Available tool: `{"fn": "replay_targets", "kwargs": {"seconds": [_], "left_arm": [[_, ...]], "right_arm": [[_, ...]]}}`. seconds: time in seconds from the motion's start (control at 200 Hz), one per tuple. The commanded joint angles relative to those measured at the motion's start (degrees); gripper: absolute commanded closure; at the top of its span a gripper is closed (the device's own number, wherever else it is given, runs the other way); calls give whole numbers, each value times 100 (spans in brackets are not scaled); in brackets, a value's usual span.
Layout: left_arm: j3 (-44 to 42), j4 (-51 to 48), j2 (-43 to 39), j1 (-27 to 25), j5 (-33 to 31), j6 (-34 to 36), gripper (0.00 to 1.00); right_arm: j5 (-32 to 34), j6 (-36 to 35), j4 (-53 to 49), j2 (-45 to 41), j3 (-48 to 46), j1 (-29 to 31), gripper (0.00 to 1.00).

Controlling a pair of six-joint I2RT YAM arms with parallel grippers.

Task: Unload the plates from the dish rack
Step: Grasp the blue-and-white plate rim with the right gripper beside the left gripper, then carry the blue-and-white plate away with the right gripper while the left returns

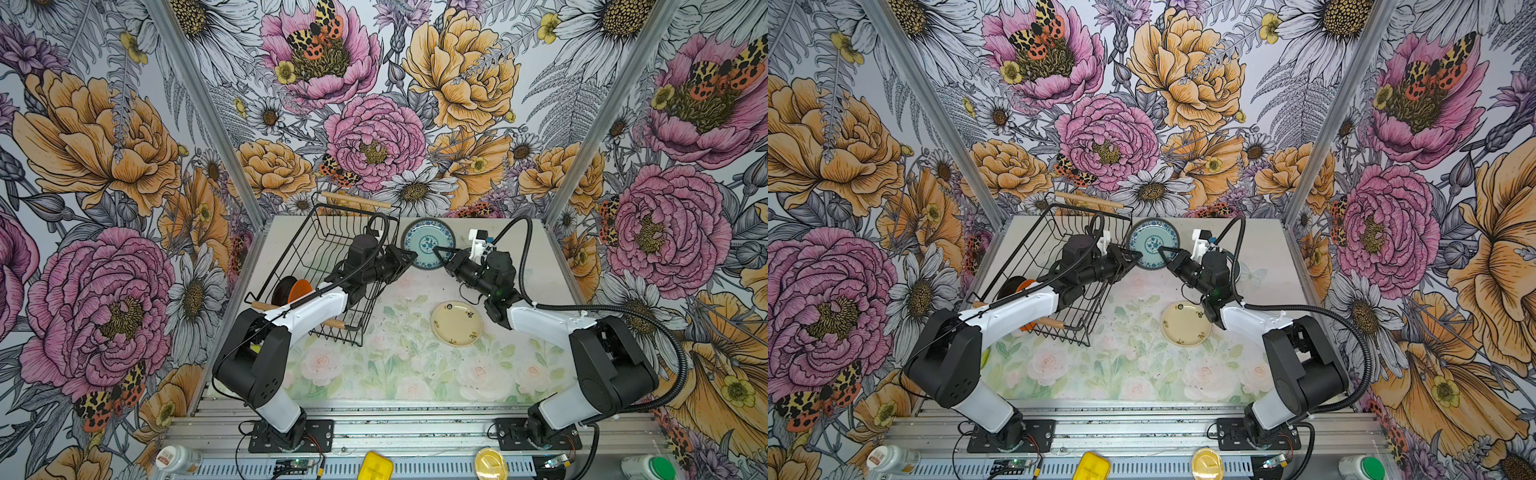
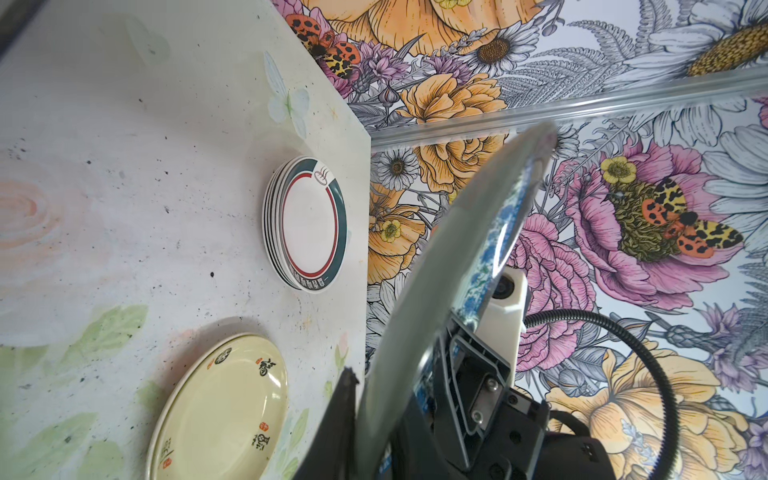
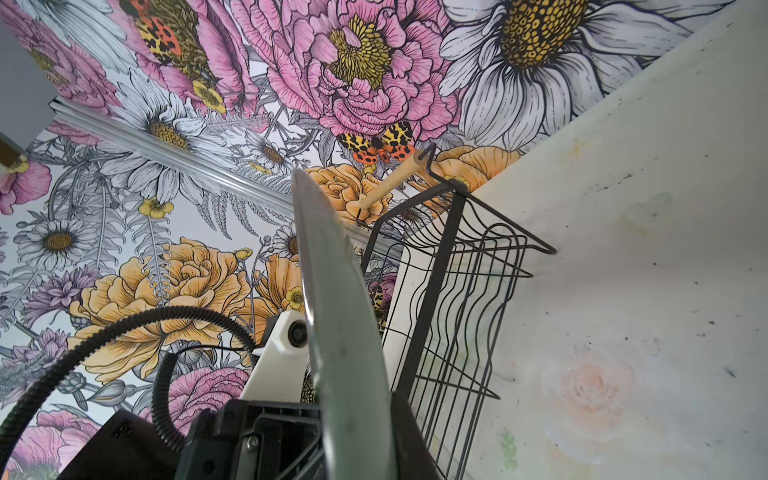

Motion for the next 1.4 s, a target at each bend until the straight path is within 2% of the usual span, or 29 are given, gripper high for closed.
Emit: {"fn": "replay_targets", "kwargs": {"seconds": [0.0,0.05,0.225,0.36,0.42,0.455,0.58,0.771,0.906,0.981,1.071,1.146,1.226,1.256,1.391], "left_arm": [[245,73,1,-3,241,-24,59],[376,-133,-18,-9,325,133,52],[602,-1113,-374,-27,104,747,41],[762,-2267,-778,22,-239,1526,34],[853,-2902,-989,78,-485,1943,17],[879,-3255,-1126,140,-625,2152,2],[681,-4051,-1643,546,-967,2605,1],[381,-4952,-2314,1433,-1270,3135,1],[469,-5605,-2538,1817,-1934,3568,1],[519,-5909,-2592,1944,-2518,3639,1],[441,-5983,-2688,2067,-3098,3710,1],[390,-6003,-2721,2128,-3309,3850,1],[342,-6023,-2733,2164,-3399,3975,1],[319,-6022,-2733,2167,-3628,4009,1],[317,-6080,-2654,2171,-3754,4236,1]], "right_arm": [[-170,-317,286,-75,104,50,96],[-189,-414,199,-93,134,39,97],[-425,-1160,-533,-298,503,-235,100],[-825,-2467,-1753,-595,1270,-512,100],[-820,-3167,-2487,-734,1692,-586,100],[-816,-3574,-2879,-806,1917,-645,100],[-497,-4557,-3926,-1088,2444,-828,100],[752,-5595,-4845,-1849,2487,-876,100],[1942,-5839,-4910,-2706,1879,-880,100],[2519,-5841,-4924,-3246,1451,-879,100],[3046,-5676,-4957,-3818,977,-877,100],[3486,-5465,-5096,-4194,660,-875,100],[3779,-5245,-5352,-4435,432,-880,100],[3834,-5148,-5464,-4502,365,-884,100],[3828,-4551,-5962,-4522,121,-883,100]]}}
